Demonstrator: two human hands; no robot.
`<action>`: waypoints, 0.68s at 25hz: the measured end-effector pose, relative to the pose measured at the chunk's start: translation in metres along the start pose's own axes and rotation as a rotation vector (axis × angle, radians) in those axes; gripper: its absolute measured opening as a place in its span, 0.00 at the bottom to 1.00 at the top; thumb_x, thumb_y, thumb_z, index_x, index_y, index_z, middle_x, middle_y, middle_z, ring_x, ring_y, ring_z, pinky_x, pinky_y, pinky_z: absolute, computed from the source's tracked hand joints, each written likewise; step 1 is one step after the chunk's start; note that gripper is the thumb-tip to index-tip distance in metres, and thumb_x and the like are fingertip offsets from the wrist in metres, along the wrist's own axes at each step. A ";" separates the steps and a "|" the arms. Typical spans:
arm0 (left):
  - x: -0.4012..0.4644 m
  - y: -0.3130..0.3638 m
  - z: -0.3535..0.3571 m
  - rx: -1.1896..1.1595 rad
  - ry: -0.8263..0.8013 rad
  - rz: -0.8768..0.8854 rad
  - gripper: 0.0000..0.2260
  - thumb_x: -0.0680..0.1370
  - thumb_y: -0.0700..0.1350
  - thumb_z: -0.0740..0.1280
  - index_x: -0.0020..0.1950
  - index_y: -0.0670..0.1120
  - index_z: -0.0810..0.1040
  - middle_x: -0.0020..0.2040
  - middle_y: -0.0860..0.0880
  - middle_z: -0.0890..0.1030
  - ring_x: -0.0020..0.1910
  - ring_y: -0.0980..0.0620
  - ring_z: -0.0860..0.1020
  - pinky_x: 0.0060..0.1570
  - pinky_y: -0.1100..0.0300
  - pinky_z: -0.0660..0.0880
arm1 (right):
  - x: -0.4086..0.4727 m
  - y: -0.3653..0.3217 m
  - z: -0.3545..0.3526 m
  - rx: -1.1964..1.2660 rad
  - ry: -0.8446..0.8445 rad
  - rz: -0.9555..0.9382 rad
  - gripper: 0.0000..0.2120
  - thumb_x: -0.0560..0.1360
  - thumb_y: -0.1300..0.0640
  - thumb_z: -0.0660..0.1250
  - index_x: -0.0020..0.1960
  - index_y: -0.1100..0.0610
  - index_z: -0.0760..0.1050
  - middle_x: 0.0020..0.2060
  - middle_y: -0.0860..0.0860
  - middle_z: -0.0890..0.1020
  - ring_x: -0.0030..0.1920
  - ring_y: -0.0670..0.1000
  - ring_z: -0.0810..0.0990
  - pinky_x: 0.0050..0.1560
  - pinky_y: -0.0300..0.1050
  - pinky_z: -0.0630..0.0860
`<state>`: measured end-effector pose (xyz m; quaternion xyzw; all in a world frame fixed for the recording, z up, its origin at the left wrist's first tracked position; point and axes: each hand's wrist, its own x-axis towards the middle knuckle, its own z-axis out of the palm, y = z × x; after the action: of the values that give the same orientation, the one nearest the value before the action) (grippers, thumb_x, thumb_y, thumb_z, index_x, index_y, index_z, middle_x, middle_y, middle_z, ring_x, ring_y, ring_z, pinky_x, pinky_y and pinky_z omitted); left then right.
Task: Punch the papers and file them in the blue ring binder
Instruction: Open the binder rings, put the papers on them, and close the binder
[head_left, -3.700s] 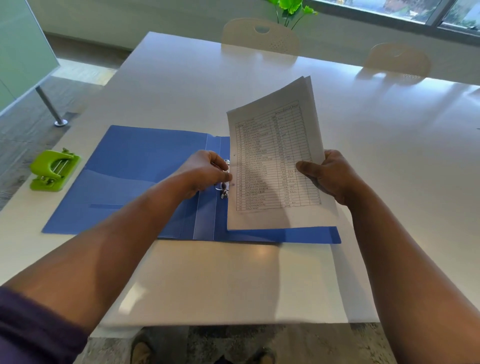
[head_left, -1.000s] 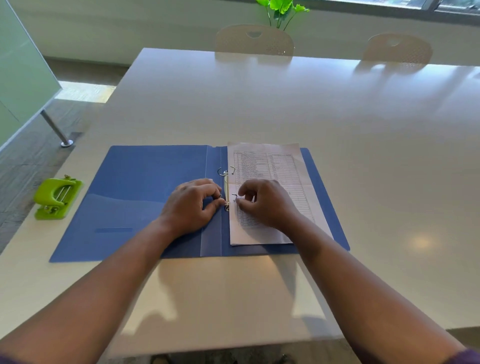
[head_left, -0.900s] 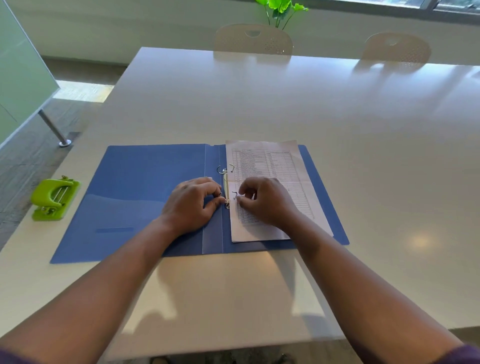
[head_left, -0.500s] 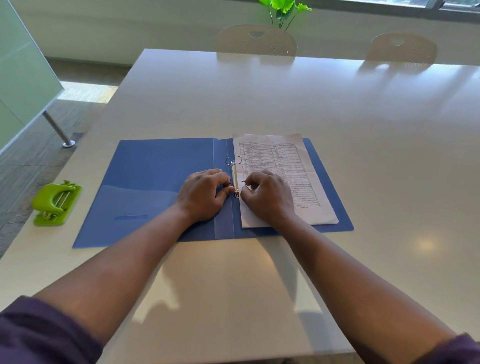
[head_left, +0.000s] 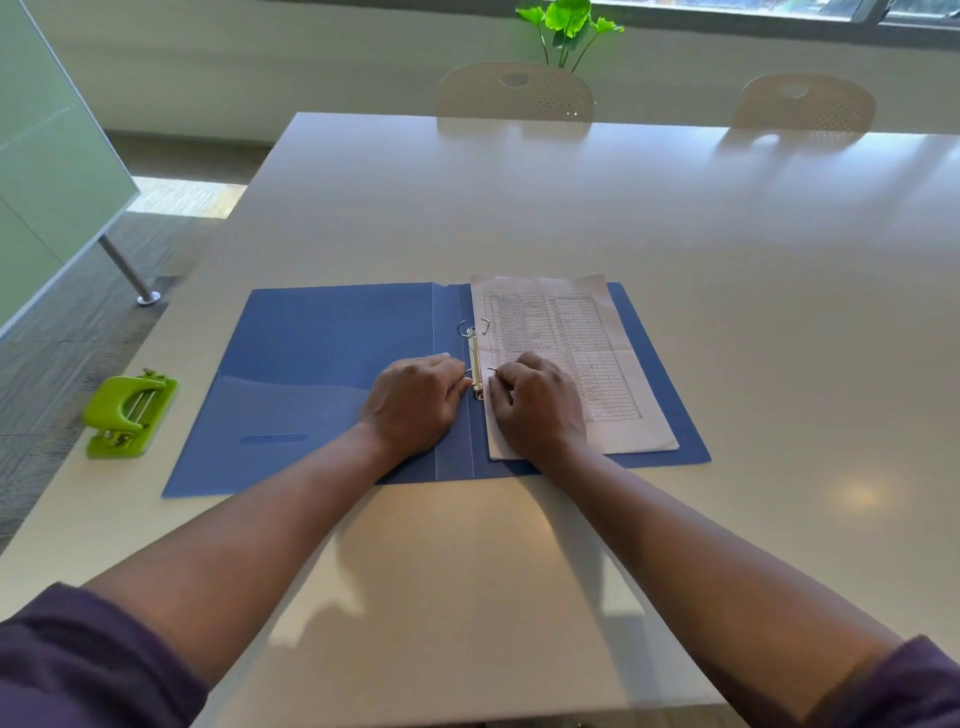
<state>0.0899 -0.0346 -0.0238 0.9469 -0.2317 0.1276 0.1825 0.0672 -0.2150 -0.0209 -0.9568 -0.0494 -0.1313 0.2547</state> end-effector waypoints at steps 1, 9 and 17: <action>0.000 0.001 0.000 0.010 0.010 0.014 0.13 0.82 0.50 0.62 0.42 0.45 0.75 0.39 0.48 0.81 0.37 0.43 0.81 0.38 0.49 0.78 | 0.000 0.000 0.000 -0.009 0.001 -0.014 0.12 0.80 0.53 0.64 0.43 0.58 0.81 0.43 0.52 0.82 0.45 0.56 0.79 0.48 0.50 0.74; 0.001 -0.001 0.003 0.111 0.050 0.121 0.11 0.83 0.47 0.61 0.49 0.44 0.80 0.48 0.46 0.85 0.39 0.42 0.83 0.38 0.50 0.81 | -0.002 0.001 0.000 -0.044 0.018 -0.068 0.12 0.81 0.54 0.64 0.45 0.59 0.82 0.45 0.53 0.82 0.46 0.57 0.79 0.48 0.53 0.76; 0.005 -0.003 0.009 0.103 0.052 0.166 0.13 0.82 0.42 0.64 0.64 0.45 0.82 0.66 0.48 0.82 0.56 0.45 0.85 0.49 0.52 0.81 | -0.002 0.001 0.003 -0.106 0.039 -0.097 0.12 0.81 0.55 0.63 0.45 0.56 0.83 0.47 0.51 0.83 0.47 0.56 0.81 0.51 0.54 0.74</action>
<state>0.0969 -0.0371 -0.0313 0.9291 -0.2976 0.1783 0.1283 0.0661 -0.2144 -0.0239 -0.9628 -0.0835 -0.1644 0.1978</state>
